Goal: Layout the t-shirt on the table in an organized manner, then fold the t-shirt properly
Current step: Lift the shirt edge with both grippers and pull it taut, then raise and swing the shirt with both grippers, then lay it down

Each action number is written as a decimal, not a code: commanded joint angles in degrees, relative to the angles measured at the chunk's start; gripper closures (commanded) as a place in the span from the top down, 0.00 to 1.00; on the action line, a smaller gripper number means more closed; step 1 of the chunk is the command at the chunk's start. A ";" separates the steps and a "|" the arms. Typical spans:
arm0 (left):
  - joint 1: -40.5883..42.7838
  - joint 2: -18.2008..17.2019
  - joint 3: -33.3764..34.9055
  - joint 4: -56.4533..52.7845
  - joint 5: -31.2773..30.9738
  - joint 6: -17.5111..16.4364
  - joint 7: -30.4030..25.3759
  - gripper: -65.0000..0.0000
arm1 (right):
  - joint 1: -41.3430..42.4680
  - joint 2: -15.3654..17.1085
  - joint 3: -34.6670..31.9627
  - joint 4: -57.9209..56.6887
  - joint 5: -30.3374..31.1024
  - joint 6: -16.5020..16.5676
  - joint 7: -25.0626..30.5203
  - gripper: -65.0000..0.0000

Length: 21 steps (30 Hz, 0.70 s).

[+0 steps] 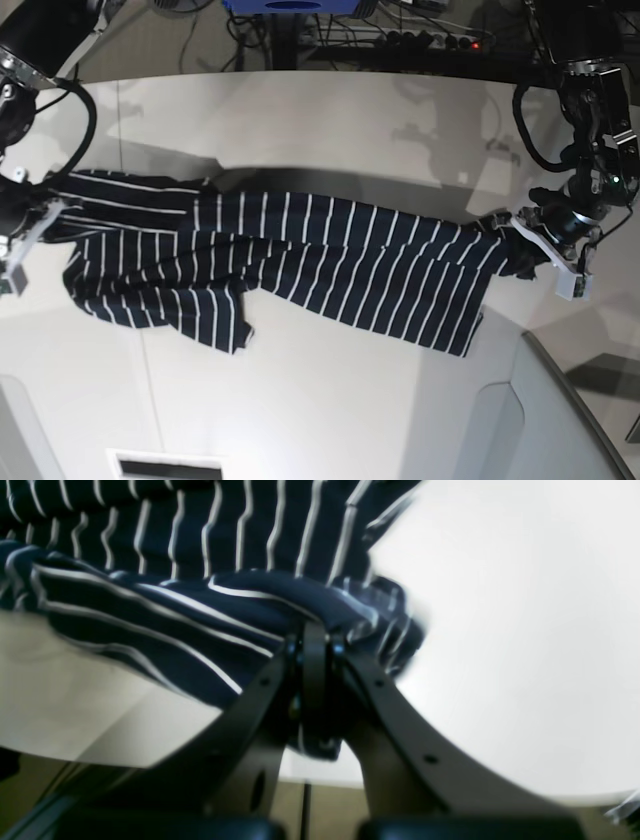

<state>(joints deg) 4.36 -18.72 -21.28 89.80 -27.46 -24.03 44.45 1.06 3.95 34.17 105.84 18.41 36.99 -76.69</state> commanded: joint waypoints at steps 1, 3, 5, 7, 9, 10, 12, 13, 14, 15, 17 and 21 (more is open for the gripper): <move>-0.98 -1.46 -0.39 2.29 -0.89 -0.01 -1.50 0.00 | 0.92 0.93 0.16 2.95 0.44 0.15 -0.46 0.00; -0.71 -2.60 -0.13 5.28 -0.89 -0.01 -1.33 0.00 | 0.74 1.90 0.16 5.94 0.44 0.15 -2.66 0.00; -0.36 -3.57 0.22 7.56 -0.89 -0.01 -1.33 0.00 | 0.57 2.16 0.16 6.47 0.44 0.15 -3.31 0.00; -0.01 -4.27 0.40 8.35 -0.80 -0.01 -1.33 0.00 | -1.10 2.34 0.16 6.11 0.44 0.15 -3.31 0.00; 0.78 -4.71 0.40 7.65 -0.19 -0.01 -1.33 0.00 | -2.69 2.34 -0.20 5.94 0.44 0.24 -2.74 0.00; 0.78 -4.62 0.49 7.12 0.78 -0.01 -1.33 0.00 | -2.86 2.34 -0.28 5.32 0.44 0.24 -1.69 0.00; 0.52 -4.53 2.24 5.45 3.51 -0.01 -1.59 0.00 | -2.69 2.52 -0.46 2.60 0.35 0.24 0.33 0.00; 0.43 -4.44 3.56 4.66 5.00 -0.01 -1.68 0.00 | -1.81 3.04 -0.46 0.58 0.27 0.24 0.95 0.00; -0.10 -4.36 5.15 4.13 6.32 -0.01 -1.68 0.00 | -0.58 3.75 -0.46 -2.24 0.27 0.24 1.65 0.00; -0.80 -4.00 6.55 3.61 7.38 -0.01 -1.68 0.00 | 0.57 4.19 -0.46 -4.96 0.27 0.24 2.09 0.00; -2.12 -3.21 8.93 1.76 9.40 -0.01 -1.68 0.00 | 4.17 5.77 -0.55 -11.82 0.27 0.24 3.67 0.00; -7.04 -1.46 12.79 -2.02 12.83 -0.01 -1.68 0.00 | 11.64 10.52 -3.71 -24.13 0.18 0.24 8.33 0.00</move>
<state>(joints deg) -1.32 -19.33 -8.19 86.96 -14.72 -24.38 43.97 10.61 13.56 30.74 80.53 17.69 36.99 -69.76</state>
